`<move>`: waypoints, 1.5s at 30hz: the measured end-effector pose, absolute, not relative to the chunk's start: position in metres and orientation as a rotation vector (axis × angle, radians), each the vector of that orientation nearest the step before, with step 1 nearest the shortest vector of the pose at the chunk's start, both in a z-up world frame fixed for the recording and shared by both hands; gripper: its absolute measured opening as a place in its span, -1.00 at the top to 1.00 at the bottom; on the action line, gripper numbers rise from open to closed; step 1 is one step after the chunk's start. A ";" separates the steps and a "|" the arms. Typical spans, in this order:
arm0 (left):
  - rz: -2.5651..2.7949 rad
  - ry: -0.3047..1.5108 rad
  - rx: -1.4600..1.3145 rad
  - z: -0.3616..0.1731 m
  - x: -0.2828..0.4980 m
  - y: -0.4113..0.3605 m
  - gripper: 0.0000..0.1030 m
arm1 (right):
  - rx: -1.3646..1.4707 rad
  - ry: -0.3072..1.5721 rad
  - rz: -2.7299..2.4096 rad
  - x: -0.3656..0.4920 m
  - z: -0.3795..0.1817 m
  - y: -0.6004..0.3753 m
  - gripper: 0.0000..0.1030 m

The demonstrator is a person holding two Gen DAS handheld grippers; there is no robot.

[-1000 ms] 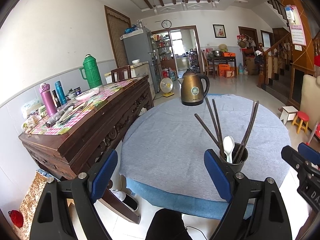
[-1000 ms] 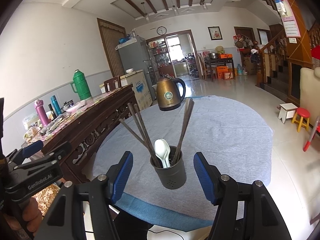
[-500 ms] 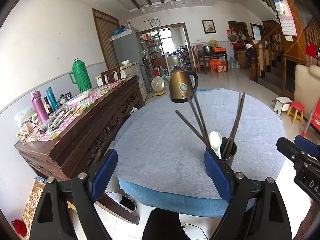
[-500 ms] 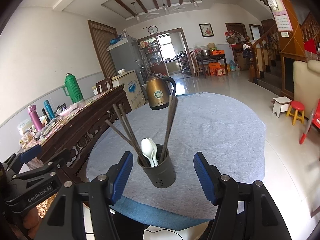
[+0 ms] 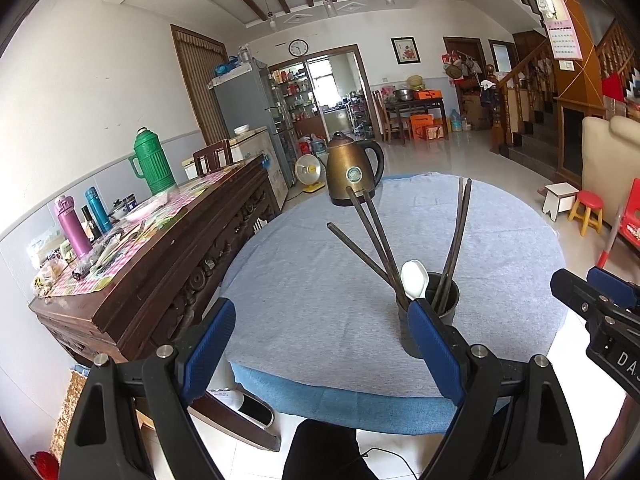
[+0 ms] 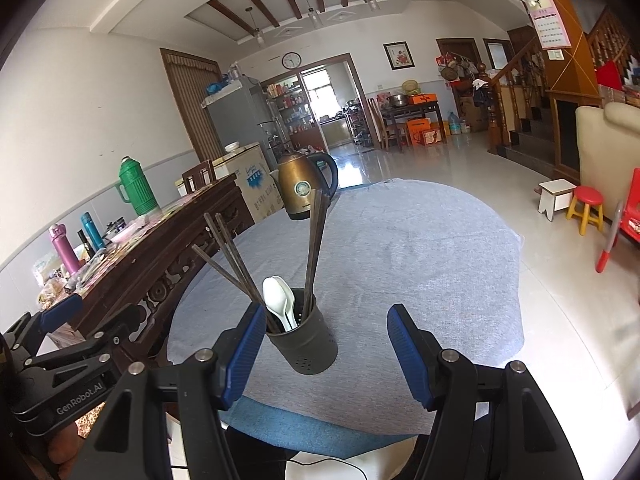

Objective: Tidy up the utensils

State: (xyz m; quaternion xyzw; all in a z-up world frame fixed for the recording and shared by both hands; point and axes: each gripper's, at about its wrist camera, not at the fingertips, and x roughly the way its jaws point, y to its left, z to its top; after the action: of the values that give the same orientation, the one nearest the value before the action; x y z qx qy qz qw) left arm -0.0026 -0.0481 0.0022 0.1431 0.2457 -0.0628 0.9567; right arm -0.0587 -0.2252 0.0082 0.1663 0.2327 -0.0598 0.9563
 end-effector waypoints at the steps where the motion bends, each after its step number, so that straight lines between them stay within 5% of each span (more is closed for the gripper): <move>1: -0.125 0.498 0.287 0.002 -0.002 -0.047 -0.72 | 0.335 0.473 -0.119 -0.058 0.009 -0.224 -0.30; 45: -0.005 0.501 0.135 0.011 0.014 0.024 -0.72 | 0.180 0.461 -0.080 -0.048 0.033 -0.153 -0.37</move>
State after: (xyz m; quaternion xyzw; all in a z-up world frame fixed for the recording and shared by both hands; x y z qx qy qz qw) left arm 0.0138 0.0236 0.0107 0.0666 0.2475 -0.0024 0.9666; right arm -0.0480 -0.1530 0.0334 0.0891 0.2282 -0.0398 0.9687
